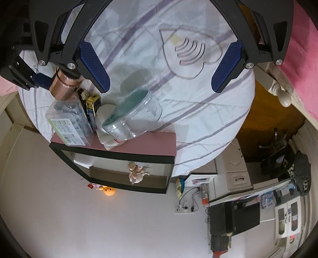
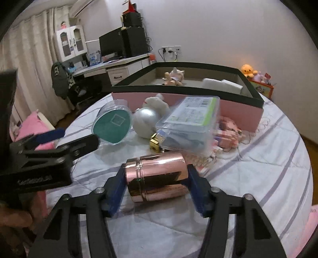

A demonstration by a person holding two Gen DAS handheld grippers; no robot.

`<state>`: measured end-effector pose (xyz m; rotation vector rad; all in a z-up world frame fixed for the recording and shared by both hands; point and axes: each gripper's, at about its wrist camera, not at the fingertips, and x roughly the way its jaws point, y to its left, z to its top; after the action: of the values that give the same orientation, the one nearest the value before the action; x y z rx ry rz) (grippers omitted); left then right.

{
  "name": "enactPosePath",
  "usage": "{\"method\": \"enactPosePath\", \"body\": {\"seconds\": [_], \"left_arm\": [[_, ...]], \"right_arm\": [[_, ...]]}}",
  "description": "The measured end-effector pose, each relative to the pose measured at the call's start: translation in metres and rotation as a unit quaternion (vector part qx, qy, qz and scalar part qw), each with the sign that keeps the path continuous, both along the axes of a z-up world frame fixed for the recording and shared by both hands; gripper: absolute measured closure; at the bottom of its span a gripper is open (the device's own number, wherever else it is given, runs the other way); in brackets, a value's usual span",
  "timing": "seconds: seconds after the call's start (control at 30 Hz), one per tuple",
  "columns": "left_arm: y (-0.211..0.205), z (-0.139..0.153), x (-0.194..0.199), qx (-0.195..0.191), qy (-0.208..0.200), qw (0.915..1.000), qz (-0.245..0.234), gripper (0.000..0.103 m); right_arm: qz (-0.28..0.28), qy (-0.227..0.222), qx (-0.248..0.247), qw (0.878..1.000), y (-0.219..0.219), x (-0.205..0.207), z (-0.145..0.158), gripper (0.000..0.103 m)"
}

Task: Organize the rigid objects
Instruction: 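Grasp the copper cup with the right gripper while the left grasps the clear container, then carry the copper cup and clear container into the pink box and release both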

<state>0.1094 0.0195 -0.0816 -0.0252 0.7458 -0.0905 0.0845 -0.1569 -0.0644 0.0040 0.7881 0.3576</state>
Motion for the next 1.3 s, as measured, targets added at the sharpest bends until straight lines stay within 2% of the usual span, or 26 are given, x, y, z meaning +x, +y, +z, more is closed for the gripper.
{"method": "enactPosePath", "body": {"seconds": [0.1, 0.23, 0.33, 0.4, 0.43, 0.47, 0.53, 0.63, 1.0, 1.1, 1.17, 1.23, 1.3], "left_arm": [[-0.006, 0.0, 0.012, 0.014, -0.001, 0.9998, -0.011, 0.0], [-0.018, -0.007, 0.035, 0.043, 0.01, 0.9986, -0.029, 0.0], [-0.023, -0.009, 0.044, 0.048, 0.015, 0.9978, -0.044, 0.001], [-0.024, -0.004, 0.042, 0.026, 0.001, 0.9976, -0.065, 0.015], [-0.022, -0.002, 0.041, 0.012, 0.0, 0.9972, -0.074, 0.032], [-0.021, -0.001, 0.039, 0.001, 0.002, 0.9968, -0.08, 0.039], [-0.019, -0.001, 0.034, 0.0, -0.001, 0.9969, -0.079, 0.045], [-0.01, -0.002, 0.028, -0.018, 0.001, 0.997, -0.076, 0.061], [-0.003, 0.003, 0.015, -0.03, -0.014, 0.9965, -0.077, 0.064], [-0.012, -0.002, 0.023, -0.007, 0.003, 0.9965, -0.083, 0.062], [-0.016, -0.008, 0.033, -0.01, 0.01, 0.9963, -0.085, 0.061], [-0.016, -0.012, 0.042, -0.027, 0.021, 0.9952, -0.092, 0.065], [-0.016, -0.01, 0.041, -0.031, 0.016, 0.9951, -0.093, 0.065]], "right_arm": [[-0.002, 0.01, 0.033, 0.999, -0.012, 0.002, 0.001, 0.045], [-0.004, 0.013, 0.046, 0.999, -0.024, -0.002, 0.002, 0.045], [-0.007, 0.016, 0.052, 0.999, -0.028, -0.002, 0.0, 0.045], [-0.009, 0.016, 0.054, 0.998, -0.029, -0.002, 0.001, 0.045], [-0.01, 0.016, 0.053, 0.998, -0.028, -0.002, 0.001, 0.045], [-0.011, 0.016, 0.054, 0.998, -0.029, -0.002, 0.002, 0.045], [-0.013, 0.017, 0.058, 0.998, -0.03, 0.0, 0.002, 0.045], [-0.014, 0.017, 0.061, 0.998, -0.031, -0.001, 0.004, 0.045], [-0.013, 0.009, 0.065, 0.998, -0.031, -0.007, 0.011, 0.045], [-0.015, 0.011, 0.065, 0.998, -0.032, -0.006, 0.01, 0.045], [-0.017, 0.014, 0.066, 0.998, -0.032, -0.005, 0.008, 0.045], [-0.018, 0.016, 0.065, 0.998, -0.032, -0.006, 0.008, 0.045], [-0.018, 0.015, 0.065, 0.998, -0.032, -0.006, 0.009, 0.045]]}}
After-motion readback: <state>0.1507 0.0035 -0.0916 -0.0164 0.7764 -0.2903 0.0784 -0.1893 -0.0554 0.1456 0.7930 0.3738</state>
